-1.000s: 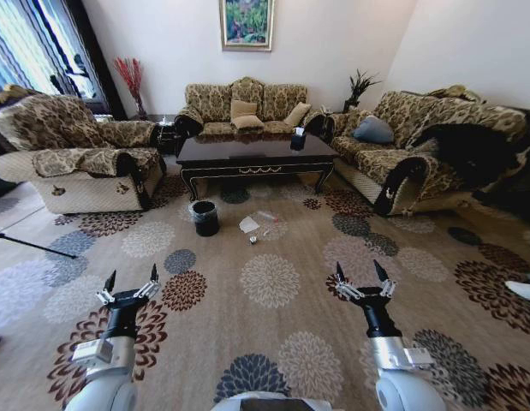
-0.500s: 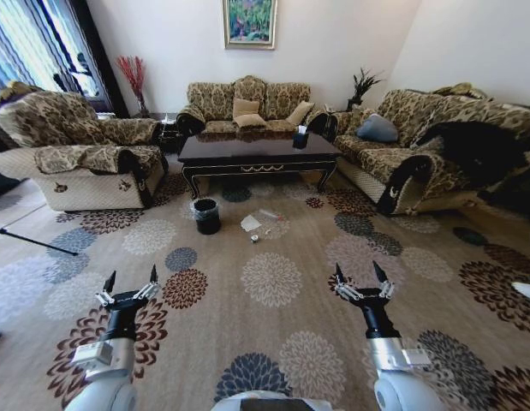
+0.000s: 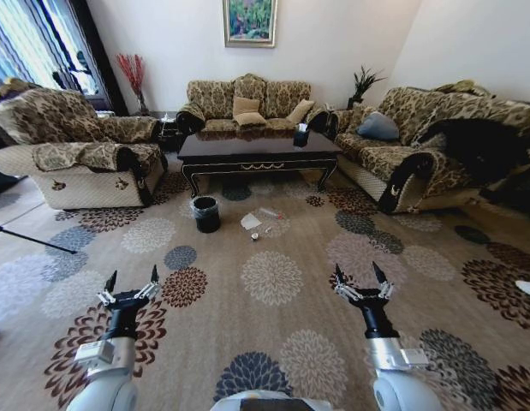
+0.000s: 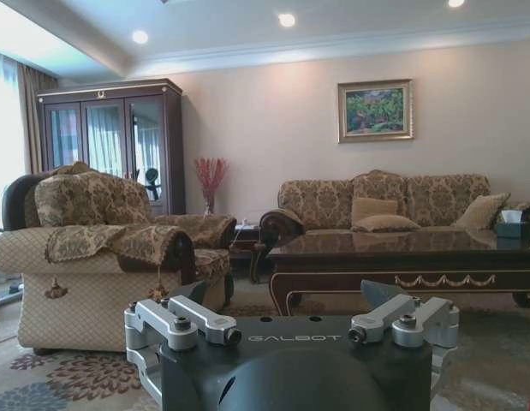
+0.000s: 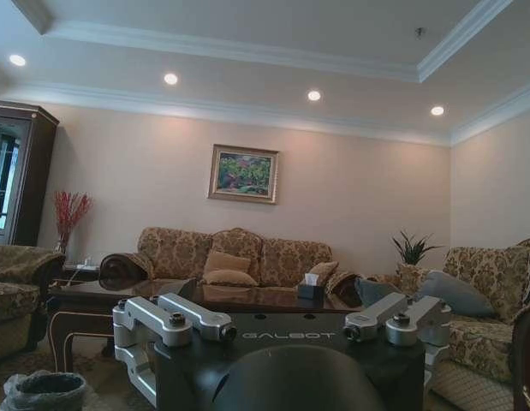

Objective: Move to the front of the table and pick up the trash from the floor, then place it into the trash bin.

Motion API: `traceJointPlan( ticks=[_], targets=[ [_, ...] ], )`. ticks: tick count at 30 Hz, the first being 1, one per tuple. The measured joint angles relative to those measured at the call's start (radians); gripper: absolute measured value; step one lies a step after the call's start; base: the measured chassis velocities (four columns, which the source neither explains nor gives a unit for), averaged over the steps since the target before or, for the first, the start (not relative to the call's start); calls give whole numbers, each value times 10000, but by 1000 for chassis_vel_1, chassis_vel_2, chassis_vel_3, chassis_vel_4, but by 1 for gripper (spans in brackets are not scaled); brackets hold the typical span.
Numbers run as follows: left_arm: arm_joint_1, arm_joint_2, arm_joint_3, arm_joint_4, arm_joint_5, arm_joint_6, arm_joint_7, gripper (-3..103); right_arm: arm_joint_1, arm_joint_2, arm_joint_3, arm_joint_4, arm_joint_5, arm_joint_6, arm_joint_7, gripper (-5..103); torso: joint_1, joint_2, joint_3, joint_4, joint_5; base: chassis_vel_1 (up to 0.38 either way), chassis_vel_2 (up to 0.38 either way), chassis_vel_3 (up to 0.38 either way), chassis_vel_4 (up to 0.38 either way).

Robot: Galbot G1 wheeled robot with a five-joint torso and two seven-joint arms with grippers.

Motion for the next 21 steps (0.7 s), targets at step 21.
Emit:
traceJointPlan(
  ticks=[21],
  targets=[
    [-33, 25, 45, 12, 12, 21, 31, 100, -58, -29, -17, 70, -118, -119, 164, 100, -364, -895, -532, 0, 0, 0, 0, 0, 0]
  ],
)
